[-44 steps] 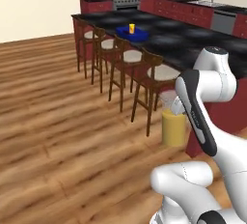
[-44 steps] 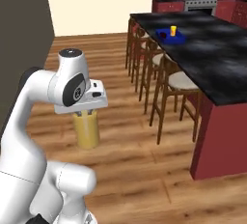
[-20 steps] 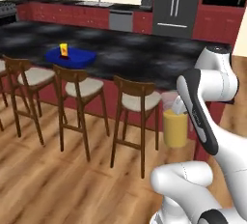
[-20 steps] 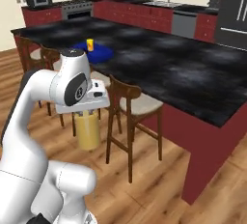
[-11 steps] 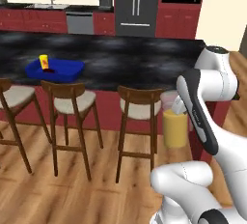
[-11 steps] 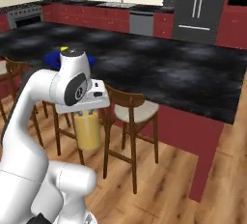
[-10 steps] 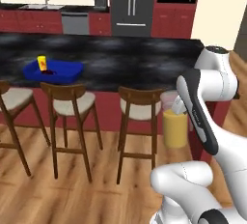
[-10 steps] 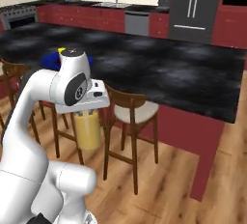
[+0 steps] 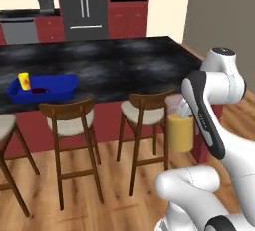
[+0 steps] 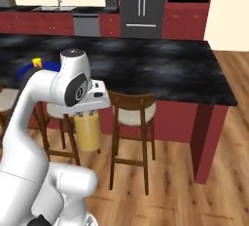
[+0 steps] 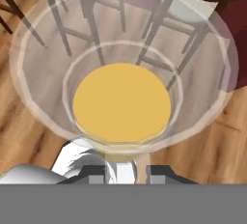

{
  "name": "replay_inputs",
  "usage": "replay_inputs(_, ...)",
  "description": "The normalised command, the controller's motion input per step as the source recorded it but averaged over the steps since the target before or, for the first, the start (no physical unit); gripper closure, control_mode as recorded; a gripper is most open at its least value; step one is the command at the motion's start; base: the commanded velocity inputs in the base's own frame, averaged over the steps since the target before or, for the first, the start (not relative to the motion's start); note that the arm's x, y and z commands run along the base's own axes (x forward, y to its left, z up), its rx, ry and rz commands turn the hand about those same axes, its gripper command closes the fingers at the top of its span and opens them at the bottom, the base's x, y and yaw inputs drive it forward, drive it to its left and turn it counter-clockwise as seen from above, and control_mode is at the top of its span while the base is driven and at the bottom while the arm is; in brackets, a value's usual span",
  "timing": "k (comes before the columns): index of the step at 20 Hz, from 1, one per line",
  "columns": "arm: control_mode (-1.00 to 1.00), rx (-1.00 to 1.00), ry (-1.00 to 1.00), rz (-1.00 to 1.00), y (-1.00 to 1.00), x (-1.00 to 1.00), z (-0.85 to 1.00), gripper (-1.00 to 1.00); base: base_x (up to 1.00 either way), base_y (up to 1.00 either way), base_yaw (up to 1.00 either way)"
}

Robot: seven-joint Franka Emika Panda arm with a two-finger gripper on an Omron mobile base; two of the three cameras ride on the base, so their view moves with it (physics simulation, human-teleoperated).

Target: There is a tray on the dining counter. Grab the cup, mug, and pitcher and place them on the tray. The pitcher may be placed next to the tray if it cannot fit the tray.

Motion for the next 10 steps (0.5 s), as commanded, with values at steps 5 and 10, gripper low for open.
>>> replay_inputs(5, 1.00, 0.00, 0.00, 0.00, 0.00, 0.00, 0.00, 1.00, 0.07, 1.00, -0.52)
replay_inputs(10, 1.00, 0.00, 0.00, 0.00, 0.00, 0.00, 0.00, 1.00, 0.13, 1.00, -0.39)
